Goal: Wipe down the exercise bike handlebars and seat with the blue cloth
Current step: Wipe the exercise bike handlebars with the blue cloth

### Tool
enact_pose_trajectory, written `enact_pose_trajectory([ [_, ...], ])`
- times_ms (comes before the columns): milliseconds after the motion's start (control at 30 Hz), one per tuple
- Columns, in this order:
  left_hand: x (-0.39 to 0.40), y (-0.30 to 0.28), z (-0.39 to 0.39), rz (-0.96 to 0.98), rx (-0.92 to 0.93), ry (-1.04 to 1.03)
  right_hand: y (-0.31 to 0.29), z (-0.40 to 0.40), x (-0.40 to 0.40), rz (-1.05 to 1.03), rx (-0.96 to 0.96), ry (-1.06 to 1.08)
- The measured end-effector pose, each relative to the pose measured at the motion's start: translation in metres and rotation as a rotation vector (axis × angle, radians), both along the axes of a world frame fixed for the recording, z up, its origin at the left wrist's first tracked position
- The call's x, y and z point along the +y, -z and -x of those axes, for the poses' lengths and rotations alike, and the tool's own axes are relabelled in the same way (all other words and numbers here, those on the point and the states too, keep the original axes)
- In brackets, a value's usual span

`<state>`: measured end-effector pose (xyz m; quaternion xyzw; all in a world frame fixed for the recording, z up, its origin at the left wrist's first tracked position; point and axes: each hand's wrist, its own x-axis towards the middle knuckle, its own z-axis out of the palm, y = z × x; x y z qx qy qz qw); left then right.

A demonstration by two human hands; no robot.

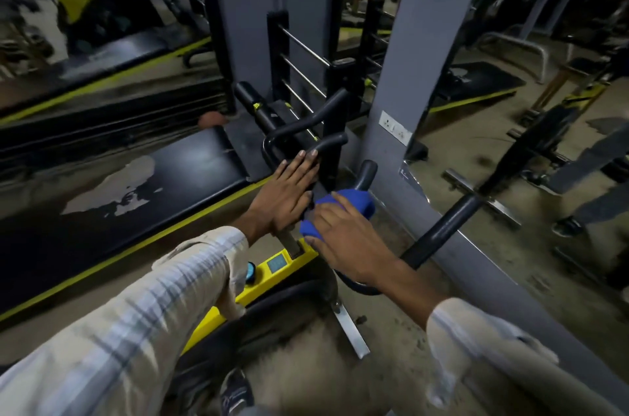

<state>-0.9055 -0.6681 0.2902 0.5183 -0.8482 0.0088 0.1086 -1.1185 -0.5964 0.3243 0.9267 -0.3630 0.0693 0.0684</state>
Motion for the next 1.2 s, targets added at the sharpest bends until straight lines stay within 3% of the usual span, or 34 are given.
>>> enact_pose_trajectory([
  [200,-0.001,0.001,-0.007,0.065,0.054,0.068,-0.001,-0.01,0.016,0.064,-0.135,0.001],
  [267,0.004,-0.002,-0.01,0.094,0.257,0.074,-0.012,-0.013,0.012,0.127,-0.254,0.082],
  [367,0.015,-0.003,-0.016,0.102,0.669,-0.075,-0.025,-0.034,0.001,0.227,-0.355,0.205],
  [467,0.015,-0.004,-0.028,0.11,0.825,-0.224,-0.023,-0.063,-0.009,0.232,-0.16,0.321],
  [633,0.016,0.008,-0.055,0.073,1.026,-0.267,0.015,-0.111,0.009,0.01,0.139,0.496],
  [767,0.029,0.017,-0.048,-0.255,1.248,-0.275,0.025,-0.12,0.015,0.027,0.133,0.624],
  [900,0.035,0.024,-0.031,-0.536,1.31,-0.339,0.0,-0.096,0.005,-0.333,-0.262,0.503],
  [1000,0.034,0.021,-0.026,-0.593,1.357,-0.308,-0.019,-0.083,-0.001,-0.464,-0.349,0.363],
  [1133,0.031,0.015,-0.022,-0.43,1.349,-0.432,-0.033,-0.06,-0.02,-0.308,-0.329,0.302],
  [1200,0.032,0.015,-0.016,-0.225,1.153,-0.589,-0.038,-0.046,-0.031,-0.216,-0.316,0.255],
])
